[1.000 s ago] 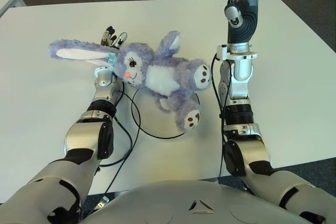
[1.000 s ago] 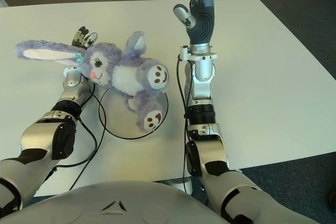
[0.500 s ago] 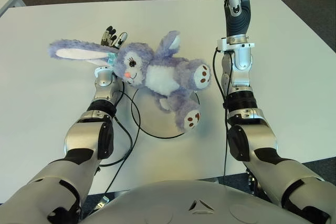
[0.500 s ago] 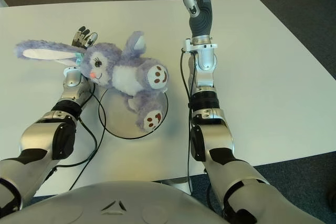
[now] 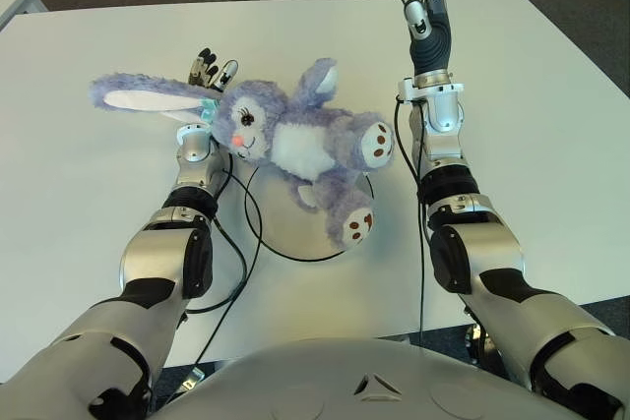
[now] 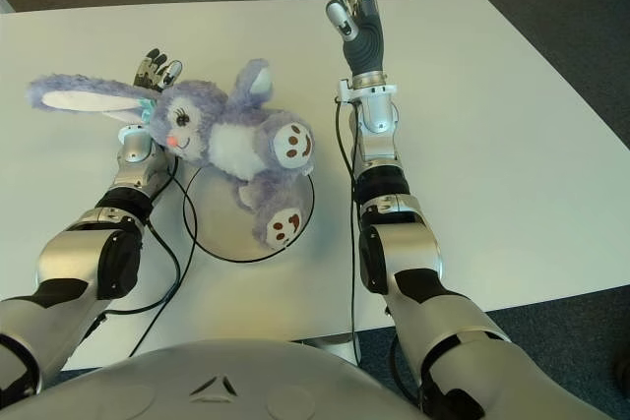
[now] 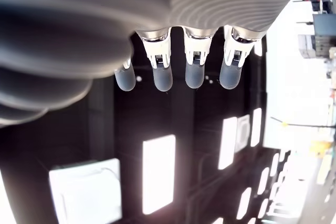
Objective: Put the doll into the plate.
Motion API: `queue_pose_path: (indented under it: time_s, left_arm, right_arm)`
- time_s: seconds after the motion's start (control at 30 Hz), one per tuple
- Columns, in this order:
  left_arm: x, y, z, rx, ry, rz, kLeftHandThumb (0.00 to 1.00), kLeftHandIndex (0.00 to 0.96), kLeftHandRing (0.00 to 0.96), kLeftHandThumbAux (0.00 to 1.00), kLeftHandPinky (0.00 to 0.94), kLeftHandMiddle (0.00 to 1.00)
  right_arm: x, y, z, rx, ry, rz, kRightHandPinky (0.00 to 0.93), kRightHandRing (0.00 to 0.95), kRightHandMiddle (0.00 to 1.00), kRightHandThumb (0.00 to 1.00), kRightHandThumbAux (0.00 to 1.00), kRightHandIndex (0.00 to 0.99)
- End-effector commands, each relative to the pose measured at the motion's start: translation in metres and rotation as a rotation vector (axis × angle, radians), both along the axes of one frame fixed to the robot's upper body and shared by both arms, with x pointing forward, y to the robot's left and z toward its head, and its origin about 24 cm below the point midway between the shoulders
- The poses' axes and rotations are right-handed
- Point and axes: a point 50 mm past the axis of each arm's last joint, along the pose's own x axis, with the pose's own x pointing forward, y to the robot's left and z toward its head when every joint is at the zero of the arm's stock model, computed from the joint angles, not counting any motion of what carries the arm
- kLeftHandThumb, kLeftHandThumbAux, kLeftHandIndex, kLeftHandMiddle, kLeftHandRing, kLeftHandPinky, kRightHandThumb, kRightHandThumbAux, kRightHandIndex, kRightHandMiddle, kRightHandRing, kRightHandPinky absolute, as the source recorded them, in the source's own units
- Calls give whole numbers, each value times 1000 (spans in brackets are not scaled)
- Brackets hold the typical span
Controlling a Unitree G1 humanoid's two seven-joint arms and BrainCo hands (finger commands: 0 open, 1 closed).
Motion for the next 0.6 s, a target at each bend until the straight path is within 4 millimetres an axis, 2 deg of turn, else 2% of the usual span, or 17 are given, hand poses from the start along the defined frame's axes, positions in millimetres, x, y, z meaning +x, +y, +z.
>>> queue_pose_path:
  time_s: [0.03, 0.6]
  left_arm:
    - [-21, -2, -39, -24, 158, 7, 0, 17, 51, 511, 0, 87]
    - [-22, -2, -39, -22, 147, 1, 0, 17, 48, 504, 0, 94]
  right_arm:
    - [3, 2, 0, -20, -7, -8, 0, 0, 0, 0, 347, 6]
    - [8, 4, -13, -21, 65, 7, 0, 0, 0, 0, 408, 6]
